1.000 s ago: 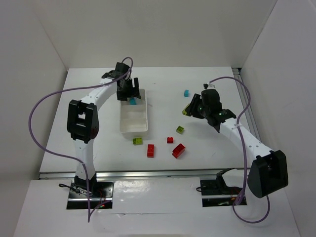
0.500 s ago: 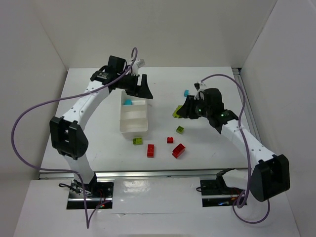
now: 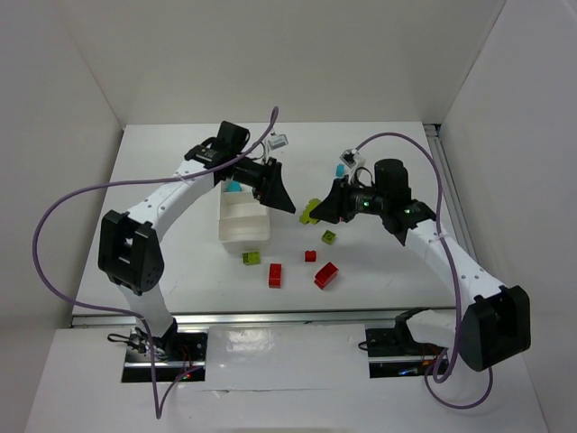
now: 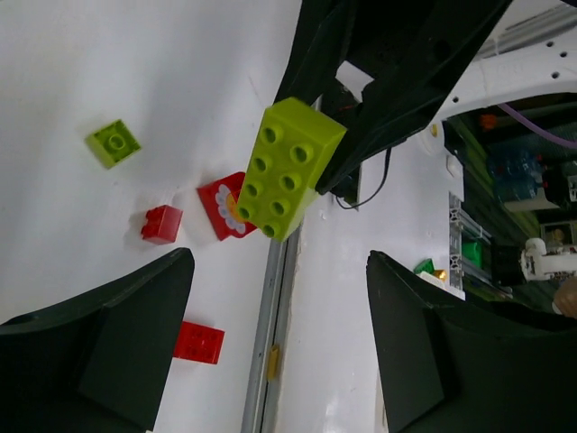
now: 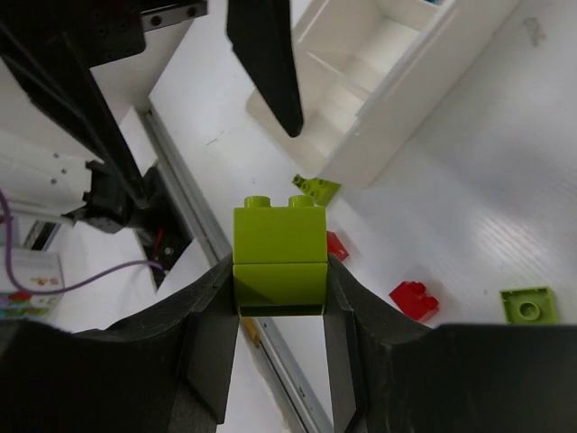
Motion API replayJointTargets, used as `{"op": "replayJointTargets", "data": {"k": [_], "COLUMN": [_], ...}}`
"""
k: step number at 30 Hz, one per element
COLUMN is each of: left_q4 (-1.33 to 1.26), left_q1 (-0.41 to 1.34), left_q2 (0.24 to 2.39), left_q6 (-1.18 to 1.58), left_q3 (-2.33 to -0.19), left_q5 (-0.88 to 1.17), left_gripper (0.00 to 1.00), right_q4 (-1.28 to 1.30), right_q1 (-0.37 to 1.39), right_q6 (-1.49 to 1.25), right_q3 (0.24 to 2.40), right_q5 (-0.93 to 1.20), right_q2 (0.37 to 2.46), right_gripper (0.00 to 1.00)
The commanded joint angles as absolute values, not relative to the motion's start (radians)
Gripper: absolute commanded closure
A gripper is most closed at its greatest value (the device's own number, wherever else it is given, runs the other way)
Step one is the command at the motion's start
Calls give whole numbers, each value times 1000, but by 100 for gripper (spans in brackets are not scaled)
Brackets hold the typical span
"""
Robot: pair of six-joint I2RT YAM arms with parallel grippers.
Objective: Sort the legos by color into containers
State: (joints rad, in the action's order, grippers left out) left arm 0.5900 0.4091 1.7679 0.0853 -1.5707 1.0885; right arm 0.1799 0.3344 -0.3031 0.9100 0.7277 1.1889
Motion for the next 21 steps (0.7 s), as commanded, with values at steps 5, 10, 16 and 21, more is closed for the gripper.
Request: {"op": "replayJointTargets", "data": {"k": [5,10,16,21], "left_q4": [529,529,529,518], "left_q1": [440,449,469,469], "left_q2": [1807,1842,1842,1842], "left_q6": [9,0,-9,-18], "left_q3": [-1566,-1575,-1575,-1575], "left_q5": [1198,1221,1278,1313], "left_gripper": [13,13,17,30], "right_q4": [150,150,120,109], "right_q1": [341,341,341,341], "right_q6": [-259,-259,-270,-281], "right_q3": [968,989,989,989], "right_q5": [913,931,931,911], "right_q2": [1210,1221,1243,1255], "right_gripper": [100,100,100,100]}}
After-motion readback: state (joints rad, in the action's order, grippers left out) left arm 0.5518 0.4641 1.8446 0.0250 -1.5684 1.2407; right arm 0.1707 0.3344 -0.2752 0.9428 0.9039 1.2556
